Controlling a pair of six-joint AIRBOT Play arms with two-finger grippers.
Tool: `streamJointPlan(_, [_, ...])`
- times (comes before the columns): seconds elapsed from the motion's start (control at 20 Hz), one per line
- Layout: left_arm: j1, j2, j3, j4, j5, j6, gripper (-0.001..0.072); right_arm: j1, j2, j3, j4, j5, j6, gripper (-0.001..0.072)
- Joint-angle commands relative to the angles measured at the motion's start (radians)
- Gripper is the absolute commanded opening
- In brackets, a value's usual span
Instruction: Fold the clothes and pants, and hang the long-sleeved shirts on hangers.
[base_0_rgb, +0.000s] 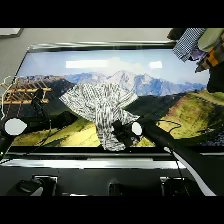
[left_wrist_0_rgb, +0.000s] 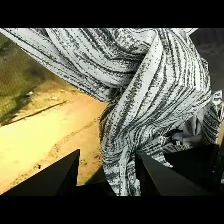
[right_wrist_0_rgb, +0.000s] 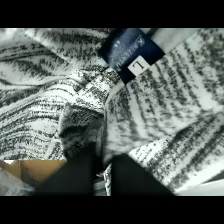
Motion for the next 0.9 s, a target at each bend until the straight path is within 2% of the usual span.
streamJointPlan(0.0, [0.001,0.0,0.0,0.002,0.0,0.001,0.0415,-0.003,-0.005,0.002,0.029,-0.005,0.12,0.0043])
streamJointPlan(0.1, [-0.003,-0.001,0.003,0.002,0.001,0.058,0.0415,-0.003,0.079,0.002,-0.024,0.116,0.043,0.0043])
streamJointPlan(0.3, [-0.034,-0.048,0.079,0.002,0.001,0.2,0.0415,-0.003,0.347,0.002,-0.314,0.629,-0.092,0.0042])
streamJointPlan(0.4, [-0.091,-0.131,0.159,0.002,0.013,0.301,0.0415,-0.003,0.467,0.002,-0.436,0.813,-0.147,0.0042])
streamJointPlan(0.45, [-0.135,-0.176,0.193,0.002,0.037,0.383,0.0415,-0.003,0.512,0.002,-0.467,0.845,-0.158,0.0043])
streamJointPlan(0.55, [-0.246,-0.267,0.241,0.002,0.125,0.618,0.0414,-0.003,0.569,0.001,-0.485,0.879,-0.16,0.0043])
streamJointPlan(0.6, [-0.308,-0.308,0.253,0.002,0.185,0.737,0.0414,-0.003,0.576,0.001,-0.488,0.904,-0.16,0.0043])
streamJointPlan(0.65, [-0.363,-0.34,0.254,0.002,0.263,0.82,0.0414,-0.003,0.576,0.001,-0.493,0.932,-0.161,0.0043])
streamJointPlan(0.7, [-0.422,-0.374,0.254,0.002,0.357,0.861,0.0413,-0.003,0.576,-0.001,-0.495,0.942,-0.169,0.0043])
streamJointPlan(0.8, [-0.521,-0.443,0.257,0.002,0.55,0.864,0.0414,-0.003,0.576,-0.008,-0.499,0.945,-0.178,0.0043])
streamJointPlan(0.85, [-0.556,-0.48,0.27,0.002,0.595,0.864,0.0415,-0.003,0.576,-0.011,-0.503,0.944,-0.178,0.0043])
